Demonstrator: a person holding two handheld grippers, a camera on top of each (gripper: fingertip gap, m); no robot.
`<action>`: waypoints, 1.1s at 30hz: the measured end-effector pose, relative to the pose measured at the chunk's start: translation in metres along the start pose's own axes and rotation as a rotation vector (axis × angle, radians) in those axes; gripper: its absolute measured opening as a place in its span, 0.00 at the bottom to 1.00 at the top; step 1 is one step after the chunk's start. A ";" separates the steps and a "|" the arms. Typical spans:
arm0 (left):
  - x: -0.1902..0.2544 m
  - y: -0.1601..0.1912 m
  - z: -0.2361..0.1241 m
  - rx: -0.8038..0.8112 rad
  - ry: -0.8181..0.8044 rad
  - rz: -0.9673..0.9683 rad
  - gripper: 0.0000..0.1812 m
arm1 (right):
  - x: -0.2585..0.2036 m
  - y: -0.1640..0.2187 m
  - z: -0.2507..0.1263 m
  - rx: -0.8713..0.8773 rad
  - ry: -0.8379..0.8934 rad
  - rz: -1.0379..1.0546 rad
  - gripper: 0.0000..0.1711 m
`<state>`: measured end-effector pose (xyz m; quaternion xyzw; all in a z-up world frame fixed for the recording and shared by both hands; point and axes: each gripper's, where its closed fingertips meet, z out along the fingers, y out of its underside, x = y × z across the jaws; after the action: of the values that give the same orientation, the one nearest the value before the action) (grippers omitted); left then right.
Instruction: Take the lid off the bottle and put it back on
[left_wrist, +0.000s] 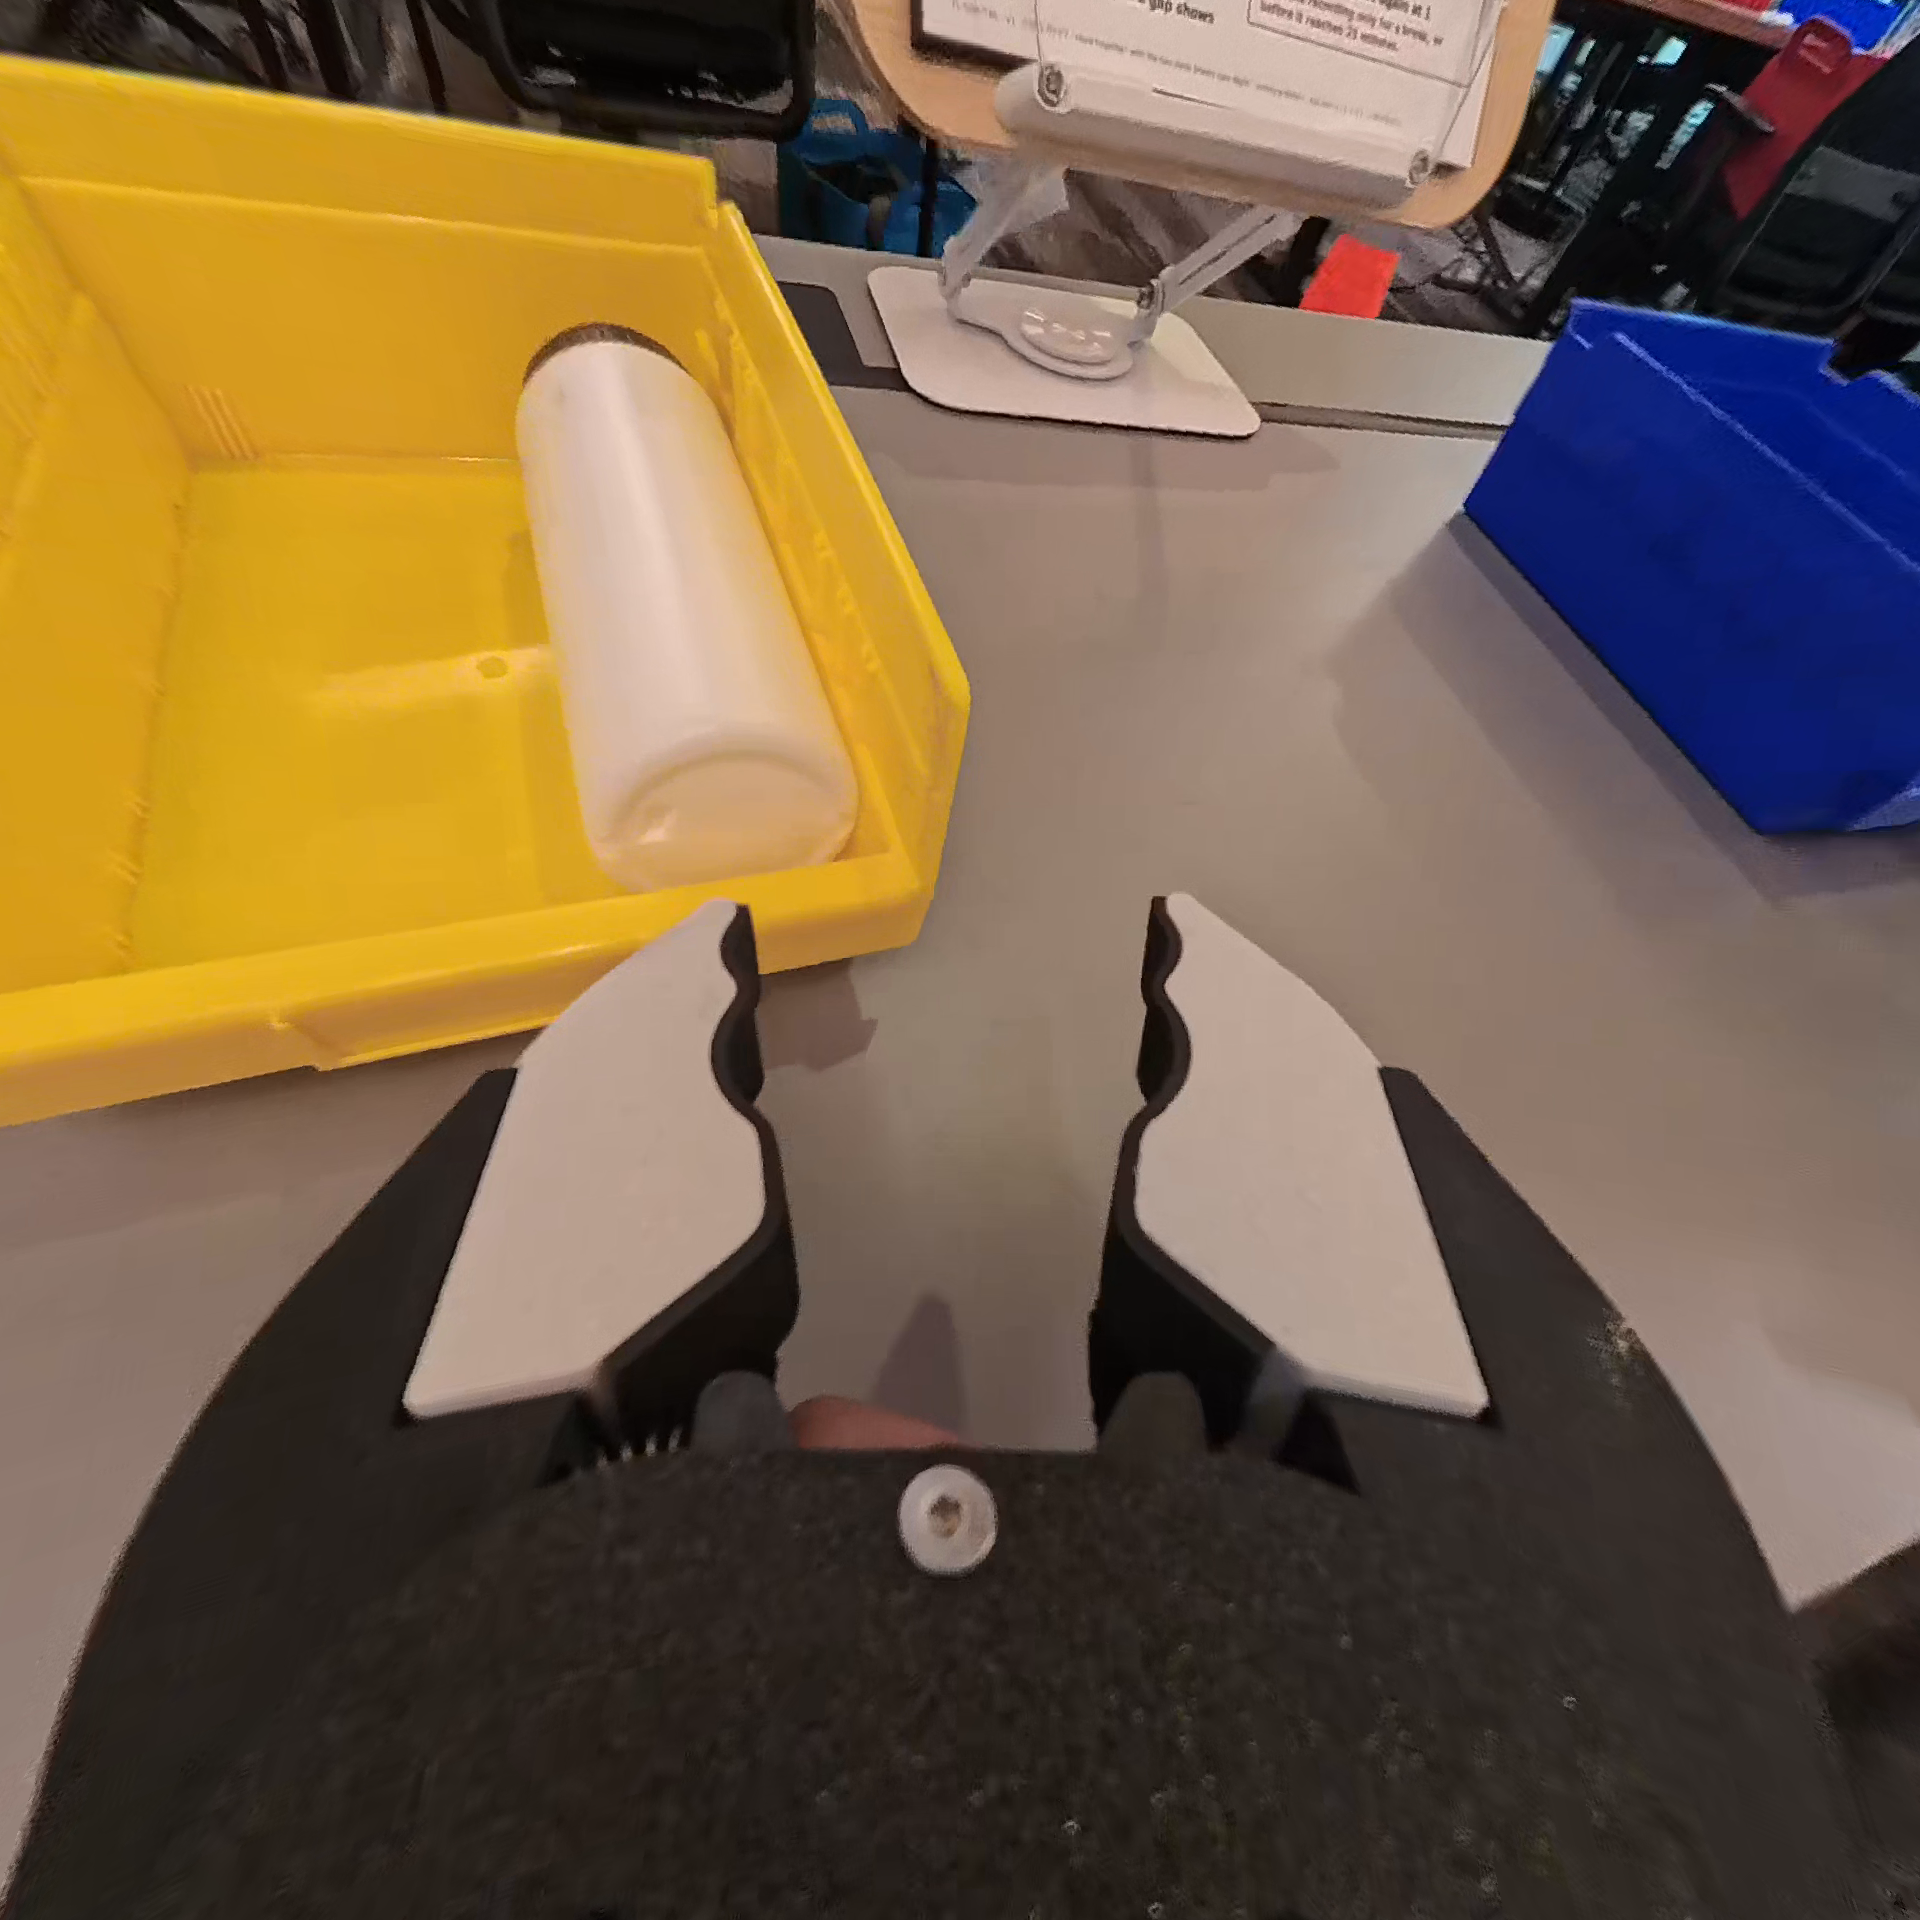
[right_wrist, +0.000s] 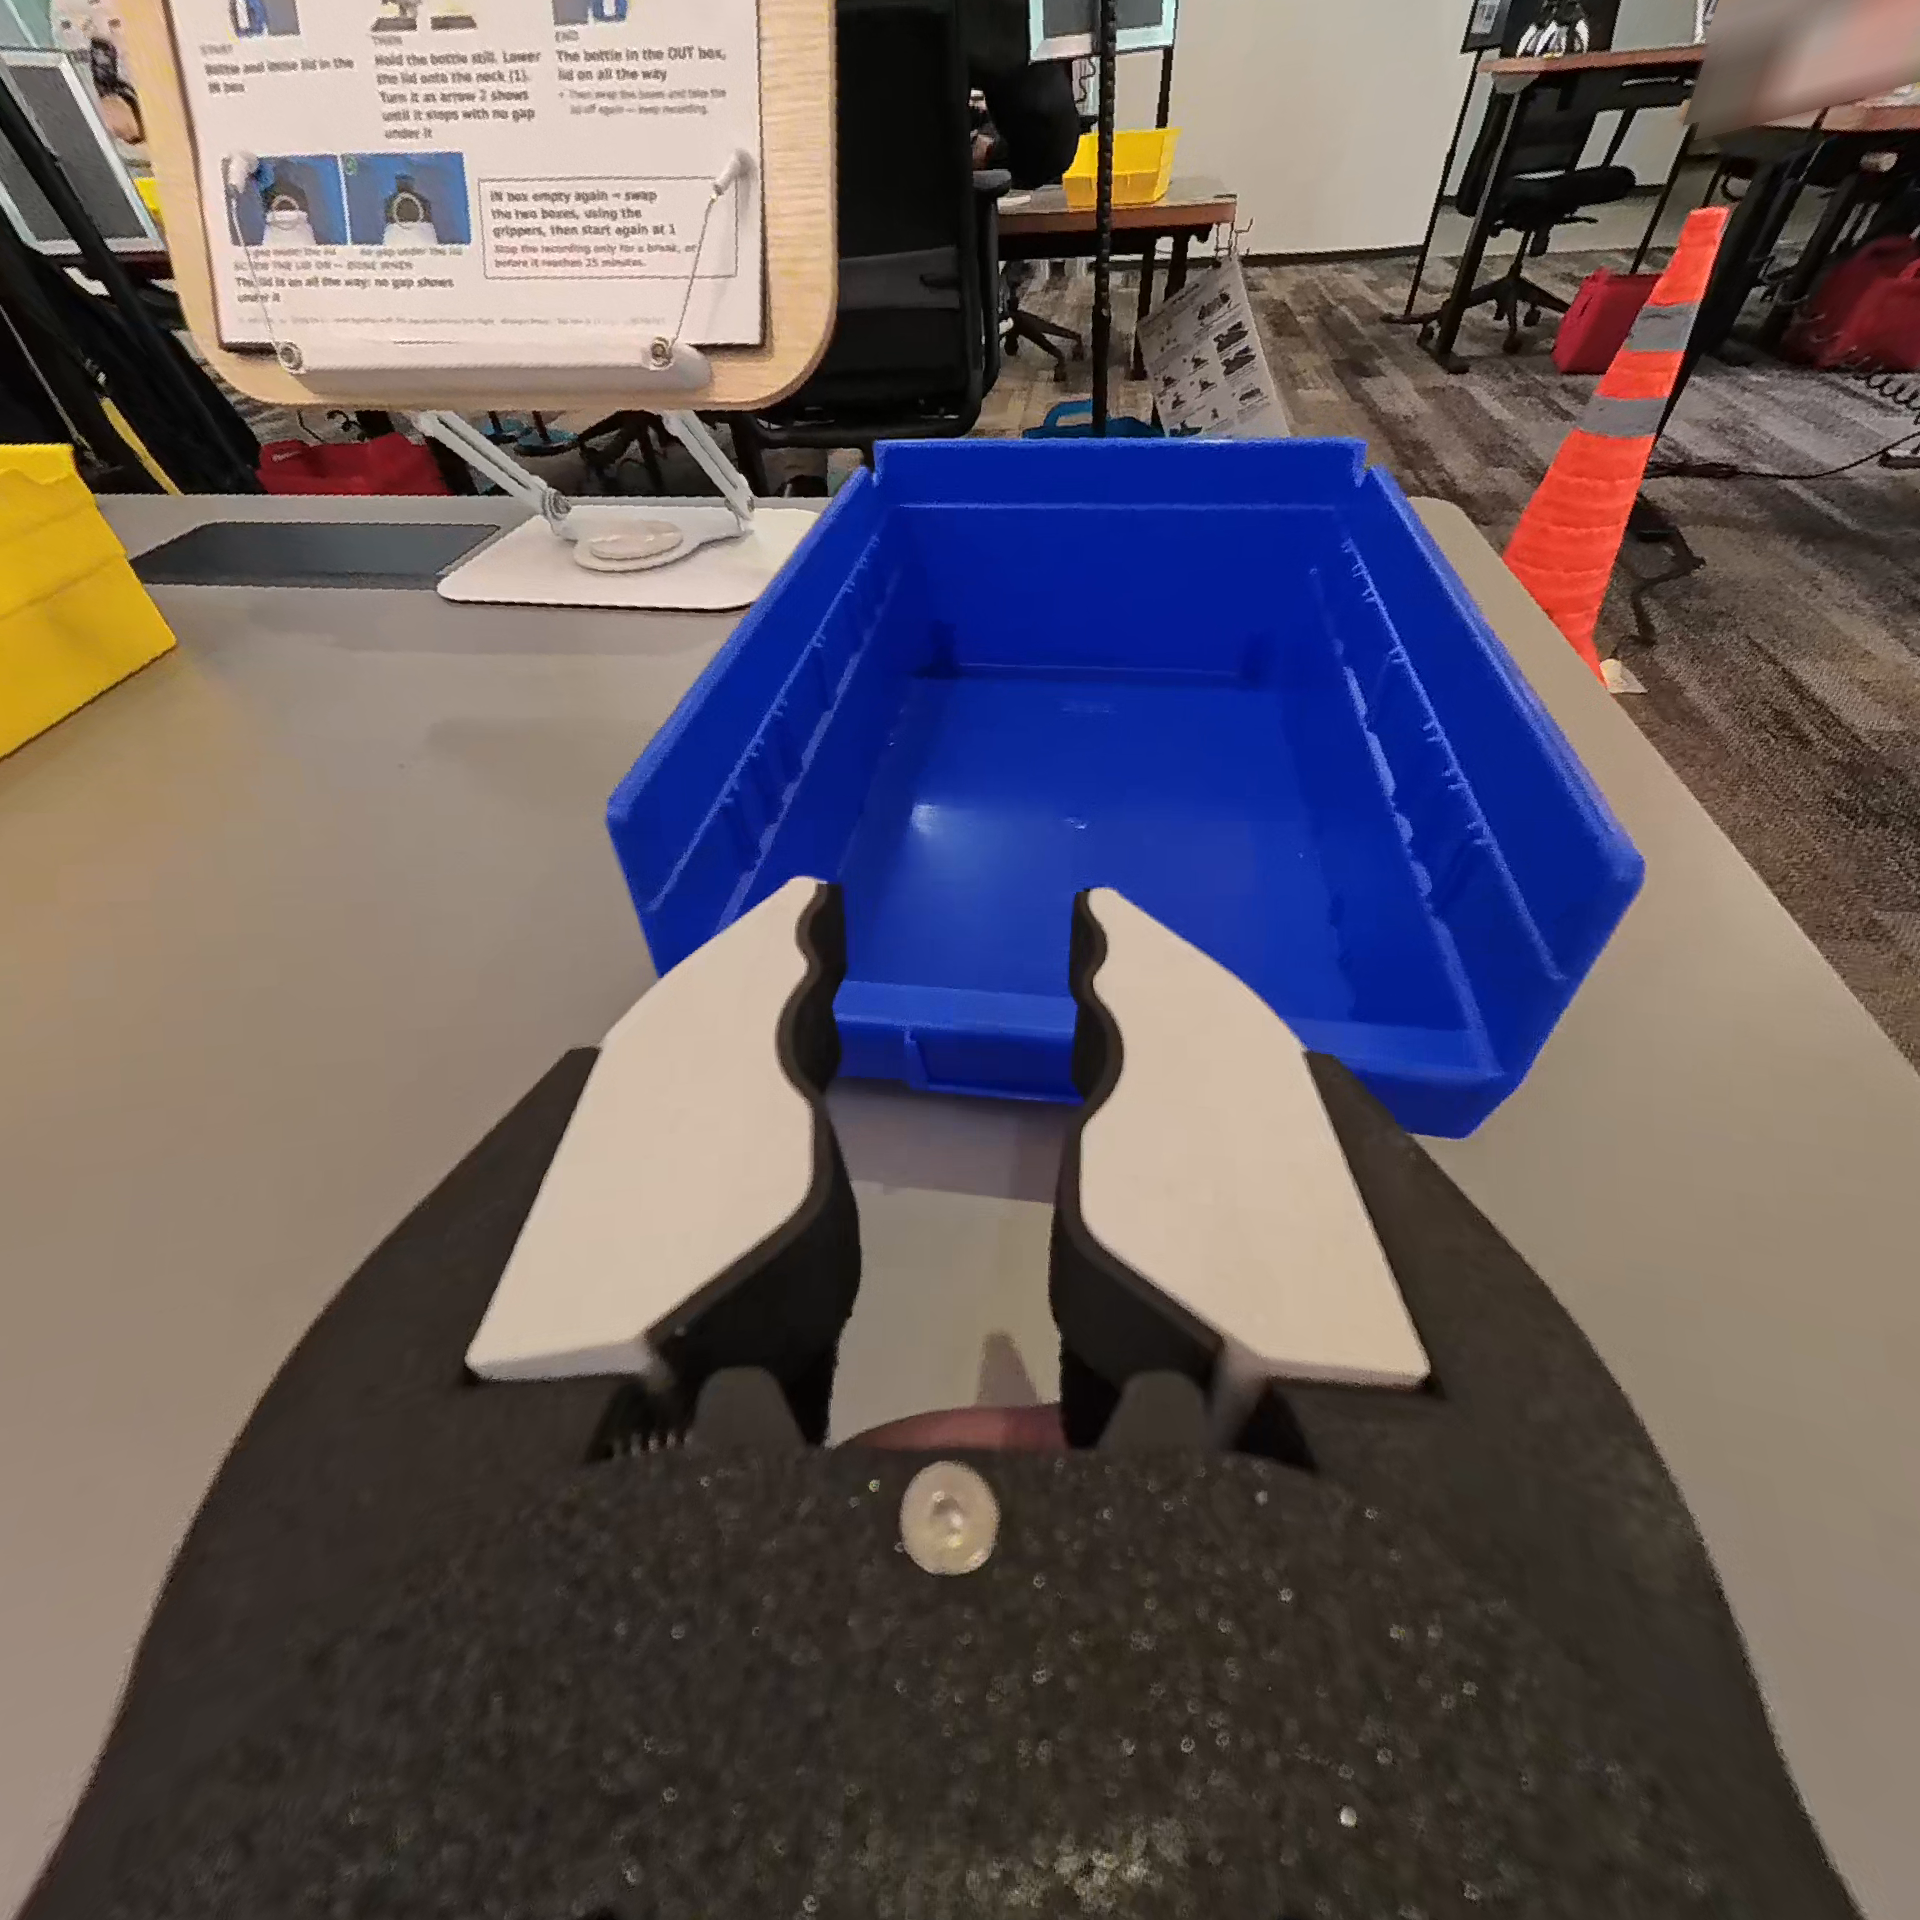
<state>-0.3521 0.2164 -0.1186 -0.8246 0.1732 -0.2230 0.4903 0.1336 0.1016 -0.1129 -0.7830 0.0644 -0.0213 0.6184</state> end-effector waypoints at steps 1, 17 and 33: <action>-0.001 -0.006 0.000 -0.021 0.030 -0.014 0.40 | -0.001 0.001 0.000 -0.006 0.000 -0.008 0.24; -0.114 -0.057 0.186 -0.722 -0.055 -0.386 0.53 | -0.017 0.005 0.005 -0.037 -0.049 -0.049 0.24; -0.131 -0.080 0.177 -0.616 0.040 -0.271 0.49 | -0.017 0.008 -0.001 -0.045 -0.053 -0.039 0.24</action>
<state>-0.3621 0.4483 -0.1479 -0.9450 0.1311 -0.2394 0.1803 0.1159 0.1015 -0.1194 -0.7981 0.0333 -0.0112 0.6016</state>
